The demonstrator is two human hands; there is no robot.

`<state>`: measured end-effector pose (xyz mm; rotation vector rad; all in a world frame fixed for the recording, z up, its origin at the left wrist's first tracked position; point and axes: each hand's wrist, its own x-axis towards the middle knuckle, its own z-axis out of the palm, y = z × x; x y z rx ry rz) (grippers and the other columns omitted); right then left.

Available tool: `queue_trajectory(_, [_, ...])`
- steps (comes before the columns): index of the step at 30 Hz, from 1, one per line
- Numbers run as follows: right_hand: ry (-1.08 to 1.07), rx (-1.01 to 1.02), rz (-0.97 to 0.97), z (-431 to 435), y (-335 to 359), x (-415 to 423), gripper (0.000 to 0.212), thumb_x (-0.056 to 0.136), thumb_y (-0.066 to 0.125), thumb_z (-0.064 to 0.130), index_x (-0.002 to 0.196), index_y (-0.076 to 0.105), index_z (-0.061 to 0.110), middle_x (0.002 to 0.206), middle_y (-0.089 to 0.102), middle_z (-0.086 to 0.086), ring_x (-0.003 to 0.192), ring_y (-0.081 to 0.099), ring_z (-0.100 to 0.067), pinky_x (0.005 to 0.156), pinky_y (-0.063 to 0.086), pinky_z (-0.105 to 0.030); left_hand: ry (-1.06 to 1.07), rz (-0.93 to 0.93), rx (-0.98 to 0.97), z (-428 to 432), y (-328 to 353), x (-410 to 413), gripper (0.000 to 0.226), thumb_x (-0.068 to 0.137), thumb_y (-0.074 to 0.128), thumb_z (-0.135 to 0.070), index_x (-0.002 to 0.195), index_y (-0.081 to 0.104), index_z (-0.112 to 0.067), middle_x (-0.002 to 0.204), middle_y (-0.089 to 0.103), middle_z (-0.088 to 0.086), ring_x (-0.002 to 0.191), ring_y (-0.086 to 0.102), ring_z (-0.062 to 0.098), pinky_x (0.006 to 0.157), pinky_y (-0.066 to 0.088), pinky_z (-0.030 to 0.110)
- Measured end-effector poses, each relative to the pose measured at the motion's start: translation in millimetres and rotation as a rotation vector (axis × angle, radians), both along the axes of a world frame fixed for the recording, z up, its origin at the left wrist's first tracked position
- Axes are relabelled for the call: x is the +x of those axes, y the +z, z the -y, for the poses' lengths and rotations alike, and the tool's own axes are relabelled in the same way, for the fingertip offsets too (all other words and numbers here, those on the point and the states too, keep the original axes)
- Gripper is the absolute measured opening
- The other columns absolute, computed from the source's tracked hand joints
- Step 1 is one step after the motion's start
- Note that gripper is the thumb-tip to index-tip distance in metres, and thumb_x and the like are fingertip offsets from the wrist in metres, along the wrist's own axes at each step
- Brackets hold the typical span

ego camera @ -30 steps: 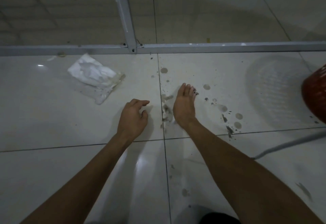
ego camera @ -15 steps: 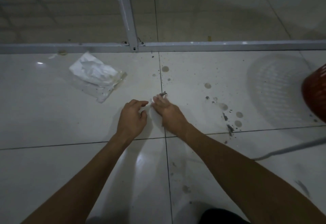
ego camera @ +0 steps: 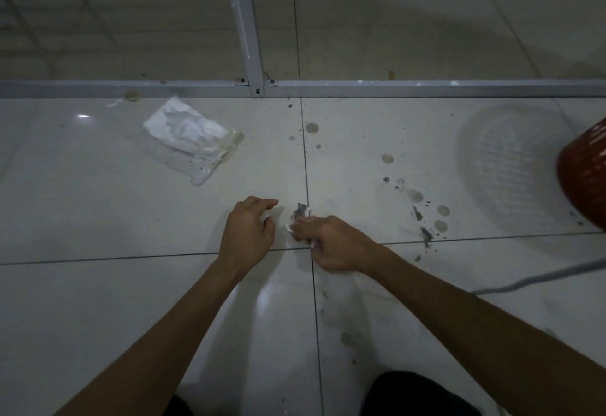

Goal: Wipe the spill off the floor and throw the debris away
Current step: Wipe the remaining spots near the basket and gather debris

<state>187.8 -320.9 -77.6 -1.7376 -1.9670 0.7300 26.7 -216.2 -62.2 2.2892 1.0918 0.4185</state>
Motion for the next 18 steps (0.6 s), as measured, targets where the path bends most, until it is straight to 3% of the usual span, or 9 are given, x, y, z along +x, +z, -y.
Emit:
queue_trajectory(2, [-0.025,-0.01,-0.029,0,10,9,0.051,0.073,0.059,-0.008,0.122,0.06,0.002,0.131,0.056,-0.019,0.123,0.052,-0.029,0.107,0.038,-0.032,-0.008,0.016,0.001,-2,2,0,0.035,0.081,0.056,0.002,0.114,0.063,-0.005,0.109,0.064,0.016,0.095,0.057,0.032,0.088,0.048,0.038])
queue_trajectory(4, [0.072,-0.009,0.111,0,12,15,0.055,0.082,0.061,0.001,0.135,0.046,0.006,0.148,0.034,-0.018,0.139,0.029,-0.029,0.113,0.026,-0.031,-0.003,0.015,0.012,-4,2,0,0.034,0.081,0.056,0.002,0.114,0.063,-0.005,0.108,0.064,0.016,0.095,0.057,0.032,0.088,0.048,0.038])
queue_trajectory(6, [0.23,-0.06,0.307,1,7,15,0.059,0.092,0.049,0.006,0.146,0.025,0.01,0.157,0.01,-0.015,0.145,0.007,-0.027,0.118,0.018,-0.034,0.009,0.012,0.009,-4,2,0,0.035,0.081,0.056,0.002,0.114,0.063,-0.006,0.108,0.064,0.016,0.095,0.057,0.031,0.088,0.048,0.038])
queue_trajectory(8, [0.294,-0.093,0.422,4,2,11,0.059,0.096,0.038,0.001,0.148,0.012,0.009,0.157,0.0,-0.016,0.146,0.001,-0.028,0.119,0.017,-0.037,0.007,0.026,0.003,-2,2,2,0.035,0.081,0.056,0.002,0.114,0.063,-0.006,0.107,0.064,0.015,0.094,0.057,0.031,0.087,0.049,0.038])
queue_trajectory(10, [0.265,-0.058,0.444,7,-1,3,0.057,0.095,0.033,-0.001,0.148,0.011,0.004,0.157,0.0,-0.019,0.145,0.002,-0.03,0.12,0.013,-0.038,0.004,0.029,0.002,1,0,2,0.035,0.08,0.056,0.003,0.114,0.063,-0.006,0.106,0.064,0.015,0.093,0.058,0.03,0.086,0.049,0.038])
queue_trajectory(13, [0.255,0.02,0.498,15,-7,-3,0.056,0.096,0.031,0.01,0.145,0.008,-0.004,0.154,0.004,-0.025,0.144,0.001,-0.036,0.118,-0.007,-0.034,0.004,0.01,0.0,7,-6,3,0.035,0.08,0.056,0.003,0.114,0.063,-0.005,0.107,0.065,0.016,0.092,0.058,0.031,0.086,0.049,0.038])
queue_trajectory(18, [0.257,0.03,0.476,13,-11,0,0.048,0.098,0.023,-0.001,0.145,0.013,-0.003,0.154,0.01,-0.023,0.143,0.009,-0.038,0.119,0.005,-0.038,-0.015,-0.012,-0.003,16,-11,4,0.035,0.079,0.057,0.003,0.113,0.063,-0.003,0.106,0.065,0.017,0.092,0.058,0.032,0.085,0.046,0.036])
